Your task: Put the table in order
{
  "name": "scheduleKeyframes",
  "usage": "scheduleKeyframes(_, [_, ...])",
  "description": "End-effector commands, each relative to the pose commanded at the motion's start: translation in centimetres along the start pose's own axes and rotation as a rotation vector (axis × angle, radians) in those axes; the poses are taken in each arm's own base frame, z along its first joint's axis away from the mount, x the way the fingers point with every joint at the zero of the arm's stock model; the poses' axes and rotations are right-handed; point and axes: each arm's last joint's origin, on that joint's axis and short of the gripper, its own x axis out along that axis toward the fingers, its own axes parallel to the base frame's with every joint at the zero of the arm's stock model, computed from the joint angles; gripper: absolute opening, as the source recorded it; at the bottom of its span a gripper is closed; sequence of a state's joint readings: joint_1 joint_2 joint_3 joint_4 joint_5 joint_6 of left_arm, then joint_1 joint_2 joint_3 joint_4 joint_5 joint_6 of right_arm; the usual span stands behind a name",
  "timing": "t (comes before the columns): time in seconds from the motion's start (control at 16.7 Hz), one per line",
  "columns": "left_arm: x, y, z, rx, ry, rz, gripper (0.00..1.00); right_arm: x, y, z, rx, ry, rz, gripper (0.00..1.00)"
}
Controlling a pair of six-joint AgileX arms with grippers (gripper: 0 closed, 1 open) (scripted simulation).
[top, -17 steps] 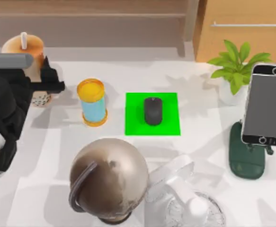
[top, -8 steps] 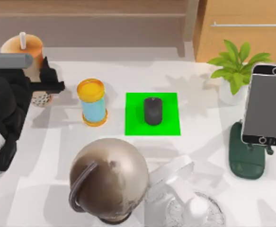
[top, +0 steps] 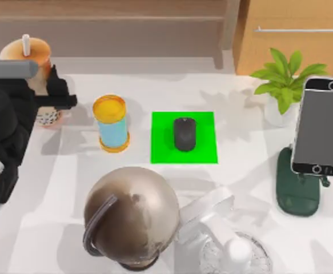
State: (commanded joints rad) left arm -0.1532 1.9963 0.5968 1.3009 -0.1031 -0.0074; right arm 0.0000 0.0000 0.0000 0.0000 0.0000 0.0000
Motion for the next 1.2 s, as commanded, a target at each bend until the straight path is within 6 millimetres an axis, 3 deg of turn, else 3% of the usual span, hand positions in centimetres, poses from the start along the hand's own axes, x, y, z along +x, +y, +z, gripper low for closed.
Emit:
scheduleKeyframes(0.36, [0.1, -0.2, 0.5, -0.003, -0.020, -0.006, 0.00, 0.0, 0.0, 0.0, 0.000, 0.000, 0.000, 1.00])
scheduleKeyframes(0.6, [0.6, -1.8, 4.2, -0.045, -0.118, -0.076, 0.00, 0.0, 0.0, 0.0, 0.000, 0.000, 0.000, 1.00])
scheduleKeyframes(0.9, [1.3, -3.7, 10.4, -0.110, -0.207, -0.149, 0.00, 0.0, 0.0, 0.0, 0.000, 0.000, 0.000, 1.00])
scheduleKeyframes(1.2, [3.7, -4.0, 15.2, -0.113, -0.193, -0.120, 0.00, 0.0, 0.0, 0.0, 0.000, 0.000, 0.000, 1.00])
